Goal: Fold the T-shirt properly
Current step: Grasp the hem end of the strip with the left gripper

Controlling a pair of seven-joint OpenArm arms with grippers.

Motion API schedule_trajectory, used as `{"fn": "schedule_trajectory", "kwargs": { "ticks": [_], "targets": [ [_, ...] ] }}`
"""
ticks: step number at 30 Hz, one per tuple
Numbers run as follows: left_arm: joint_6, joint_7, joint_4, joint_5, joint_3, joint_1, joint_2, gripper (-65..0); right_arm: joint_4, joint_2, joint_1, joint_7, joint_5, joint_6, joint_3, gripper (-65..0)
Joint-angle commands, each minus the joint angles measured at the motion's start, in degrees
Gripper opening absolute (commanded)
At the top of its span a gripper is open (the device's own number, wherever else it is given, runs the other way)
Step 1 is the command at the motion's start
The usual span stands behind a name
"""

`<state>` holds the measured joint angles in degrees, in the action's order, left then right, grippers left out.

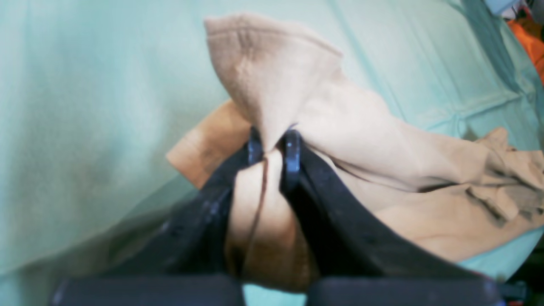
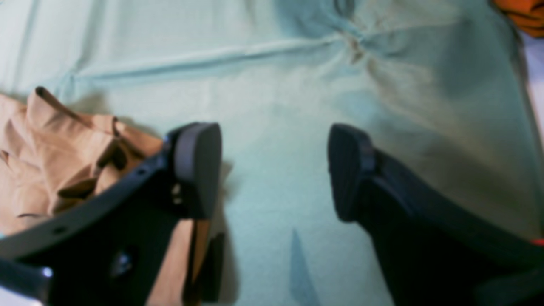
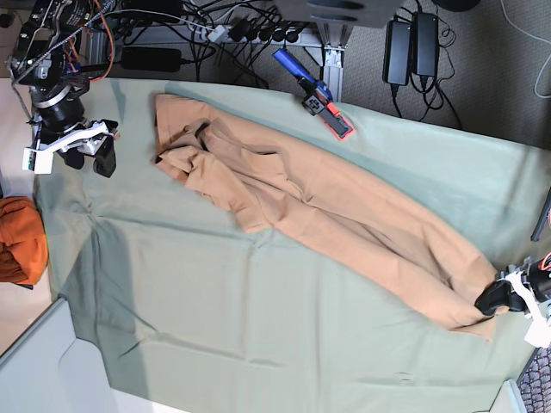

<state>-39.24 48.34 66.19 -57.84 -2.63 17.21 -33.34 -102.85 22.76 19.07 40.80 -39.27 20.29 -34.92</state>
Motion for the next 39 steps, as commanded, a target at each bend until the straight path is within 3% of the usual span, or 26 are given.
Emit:
{"fn": "schedule_trajectory", "kwargs": {
  "ticks": [1,5,12,18,22,26,30,31,35,36,39],
  "targets": [
    [-0.76,-1.29,1.03,-1.81,-0.44,1.49,-1.25,-65.0,-0.94,0.81,-0.26,-1.09,-0.83,5.22,-0.59,-25.4],
    [-0.76,2.56,3.72,-6.84,-0.39,0.98,-0.72,-65.0,-0.92,0.35,-0.28,-1.09,-0.66,5.22,-0.59,-25.4],
    [-0.76,4.59,20.09,-6.08,-0.09,-6.88,3.50,-65.0,-0.94,0.15,-0.31,-1.31,-0.76,5.22,-0.59,-25.4],
    [-0.76,2.64,31.15,0.70,4.52,-13.38,7.93,-65.0,-0.92,0.07,-0.33,-1.33,-0.39,5.22,-0.59,-25.4],
    [-0.76,1.46,31.23,6.80,11.80,-13.55,11.28,-65.0,-0.92,0.04,-0.31,-1.36,-0.39,5.22,-0.59,-25.4],
    [-0.76,-2.12,31.12,16.79,16.11,-13.55,14.73,-65.0,-0.92,0.04,-0.28,-1.33,-0.42,5.22,-0.59,-25.4],
    [-0.76,-2.67,29.53,18.53,16.28,-13.55,17.64,-65.0,-0.92,0.04,-0.28,-1.33,-0.44,5.22,-0.59,-25.4],
    [-0.76,-2.67,28.94,18.60,16.28,-13.55,18.14,-63.7,-0.92,0.04,-0.28,-1.31,-0.44,5.22,-0.59,-25.4],
    [-0.76,-2.40,26.58,18.60,16.33,-13.55,19.93,-37.5,-0.92,-0.04,-0.26,-0.96,-1.11,5.20,-0.59,-25.3],
    [-0.76,-2.01,26.16,18.34,16.41,-13.60,20.26,-34.1,-0.92,-0.11,-0.26,-0.39,-1.86,5.20,-0.59,-25.3],
    [-0.76,-0.57,25.88,16.39,17.46,-13.73,21.03,-33.4,-0.92,-0.57,-0.15,1.77,-4.07,5.20,-0.61,-25.3]
  ]
}}
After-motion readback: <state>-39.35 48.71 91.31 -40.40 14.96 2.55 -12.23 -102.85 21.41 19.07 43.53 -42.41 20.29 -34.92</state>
